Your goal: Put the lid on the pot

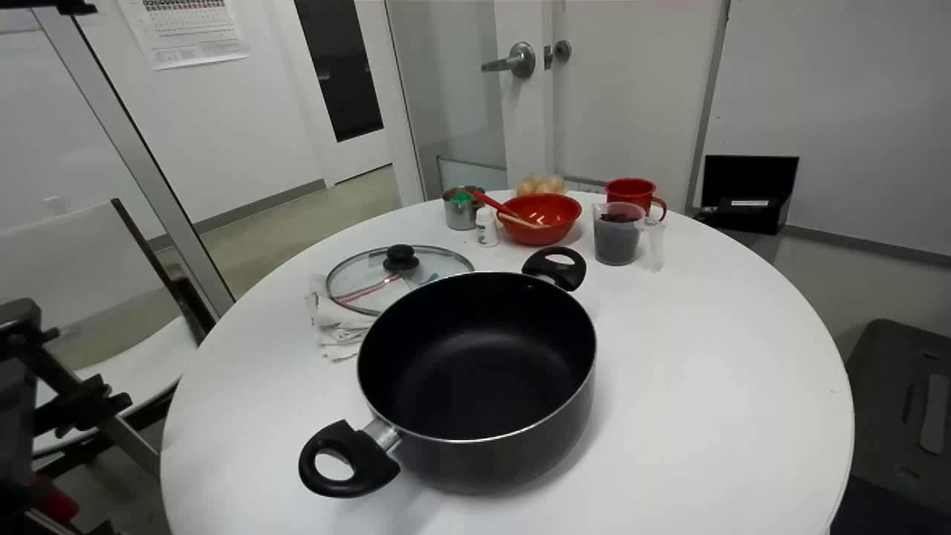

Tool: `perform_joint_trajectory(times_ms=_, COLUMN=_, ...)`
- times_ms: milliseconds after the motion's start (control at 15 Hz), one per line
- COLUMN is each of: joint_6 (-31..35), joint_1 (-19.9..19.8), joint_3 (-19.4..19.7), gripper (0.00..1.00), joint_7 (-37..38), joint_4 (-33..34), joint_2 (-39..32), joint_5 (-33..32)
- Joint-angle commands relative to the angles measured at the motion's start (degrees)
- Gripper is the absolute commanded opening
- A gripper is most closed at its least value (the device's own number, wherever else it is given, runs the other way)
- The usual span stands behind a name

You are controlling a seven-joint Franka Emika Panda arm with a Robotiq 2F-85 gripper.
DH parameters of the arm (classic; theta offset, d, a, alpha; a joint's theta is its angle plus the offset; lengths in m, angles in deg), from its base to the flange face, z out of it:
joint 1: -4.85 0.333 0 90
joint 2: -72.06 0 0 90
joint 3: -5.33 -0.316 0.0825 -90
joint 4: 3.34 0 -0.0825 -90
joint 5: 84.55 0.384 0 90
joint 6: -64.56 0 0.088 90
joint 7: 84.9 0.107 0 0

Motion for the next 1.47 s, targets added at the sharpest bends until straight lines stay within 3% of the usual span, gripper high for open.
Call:
perform_joint_trajectory(times_ms=0, joint_6=-0.1, joint_1=-0.3, joint_3=-0.3, gripper=1.00, joint_7=0.0, joint_4=0.1, joint_2=0.0, joint_5=0.1)
perform_joint_trajectory(times_ms=400, joint_6=-0.1, joint_1=-0.3, joint_3=-0.3, gripper=1.00, joint_7=0.0, joint_4=0.1, joint_2=0.0, joint_5=0.1)
perform_joint_trajectory(times_ms=667, joint_6=2.9, joint_1=0.5, joint_3=-1.2, gripper=1.00, joint_7=-1.3, joint_4=1.1, joint_2=-3.9, joint_5=-0.7)
perform_joint_trajectory(times_ms=1400, joint_6=27.1, joint_1=0.8, joint_3=-3.4, gripper=1.00, joint_7=-6.0, joint_4=2.6, joint_2=-21.2, joint_5=-3.8)
